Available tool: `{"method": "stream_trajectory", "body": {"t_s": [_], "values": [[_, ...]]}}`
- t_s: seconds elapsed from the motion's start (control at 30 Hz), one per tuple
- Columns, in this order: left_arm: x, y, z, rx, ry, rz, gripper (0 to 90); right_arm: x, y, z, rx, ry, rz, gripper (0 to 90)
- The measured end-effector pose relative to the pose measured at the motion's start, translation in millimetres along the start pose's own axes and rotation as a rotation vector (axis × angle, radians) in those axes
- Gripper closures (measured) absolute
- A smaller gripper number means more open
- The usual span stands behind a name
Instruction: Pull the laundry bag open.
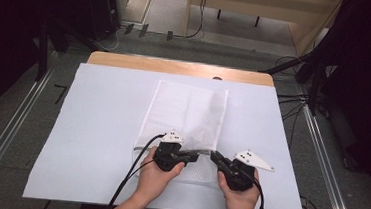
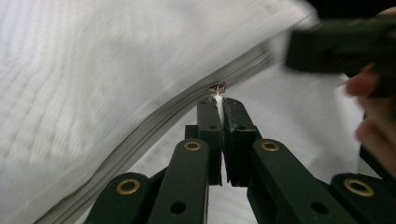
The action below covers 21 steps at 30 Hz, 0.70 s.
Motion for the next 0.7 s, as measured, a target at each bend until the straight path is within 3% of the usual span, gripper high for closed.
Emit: {"method": "stream_trajectory", "body": {"t_s": [0.07,0.17,0.3,0.53,0.7], "values": [[-1.9,-0.7,-1.8,-0.010,-0.010,0.004,88.1,-1.9,1.5,3.1,0.009,0.000,0.001,88.0],[-7.3,-2.0,-2.6,0.007,0.004,0.001,88.1,-1.4,-1.7,7.6,0.008,-0.006,-0.011,88.0],[-19.1,-4.7,-6.5,0.024,0.033,-0.002,88.1,1.3,-2.7,7.2,-0.068,-0.075,0.005,87.9],[-39.5,-11.5,-14.8,0.022,0.059,0.003,88.1,4.4,-4.5,15.6,-0.072,-0.101,-0.003,88.0],[-56.6,-15.4,-21.2,0.020,0.085,0.007,88.0,6.0,-5.3,15.8,-0.099,-0.129,-0.001,87.9]]}}
Point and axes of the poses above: each handheld gripper's, and its own axes: x roughly forward along the jaws, y roughly out of its top, z roughly to its right, the point moved 10 cm from there along x, roughly forward along the jaws, and after that the axes turned 14 degrees about -y, right-handed, at the moved point
